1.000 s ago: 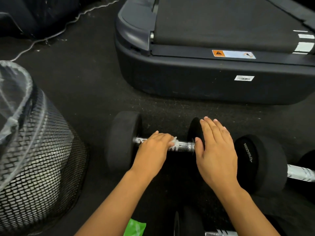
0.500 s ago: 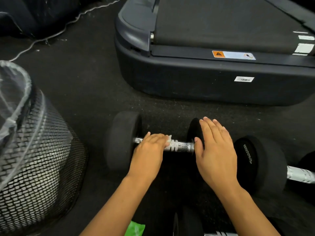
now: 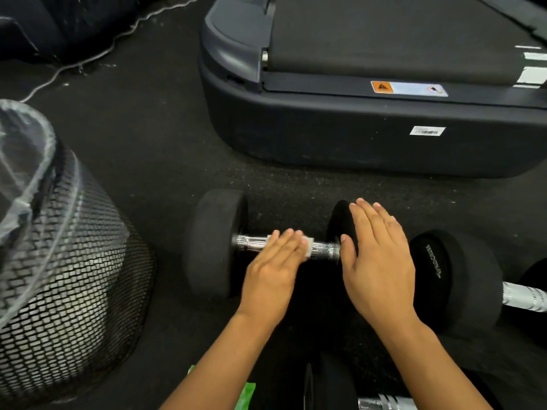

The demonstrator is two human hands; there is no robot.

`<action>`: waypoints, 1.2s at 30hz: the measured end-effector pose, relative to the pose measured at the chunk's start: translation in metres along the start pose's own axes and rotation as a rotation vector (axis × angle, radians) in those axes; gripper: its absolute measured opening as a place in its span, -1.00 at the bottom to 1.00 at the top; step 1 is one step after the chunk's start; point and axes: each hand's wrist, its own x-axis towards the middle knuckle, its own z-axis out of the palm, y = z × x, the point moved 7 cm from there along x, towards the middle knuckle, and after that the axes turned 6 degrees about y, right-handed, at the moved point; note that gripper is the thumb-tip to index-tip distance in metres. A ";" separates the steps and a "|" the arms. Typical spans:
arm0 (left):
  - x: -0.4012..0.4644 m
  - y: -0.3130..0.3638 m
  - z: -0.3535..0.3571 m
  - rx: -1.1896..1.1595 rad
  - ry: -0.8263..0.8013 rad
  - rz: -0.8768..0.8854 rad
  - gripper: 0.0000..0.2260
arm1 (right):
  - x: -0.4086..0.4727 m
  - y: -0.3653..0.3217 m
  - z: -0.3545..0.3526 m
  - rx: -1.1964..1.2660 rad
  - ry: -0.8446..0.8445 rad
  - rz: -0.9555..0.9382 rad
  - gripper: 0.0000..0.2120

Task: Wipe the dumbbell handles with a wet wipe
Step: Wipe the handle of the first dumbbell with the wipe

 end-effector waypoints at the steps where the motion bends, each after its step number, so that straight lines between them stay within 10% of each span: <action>1: -0.001 0.001 0.000 -0.027 -0.002 0.032 -0.74 | 0.000 0.000 0.000 0.003 -0.001 0.000 -0.54; 36: 0.023 -0.010 0.001 -0.036 -0.207 -0.184 -0.76 | 0.002 -0.001 -0.001 0.012 0.004 -0.001 -0.53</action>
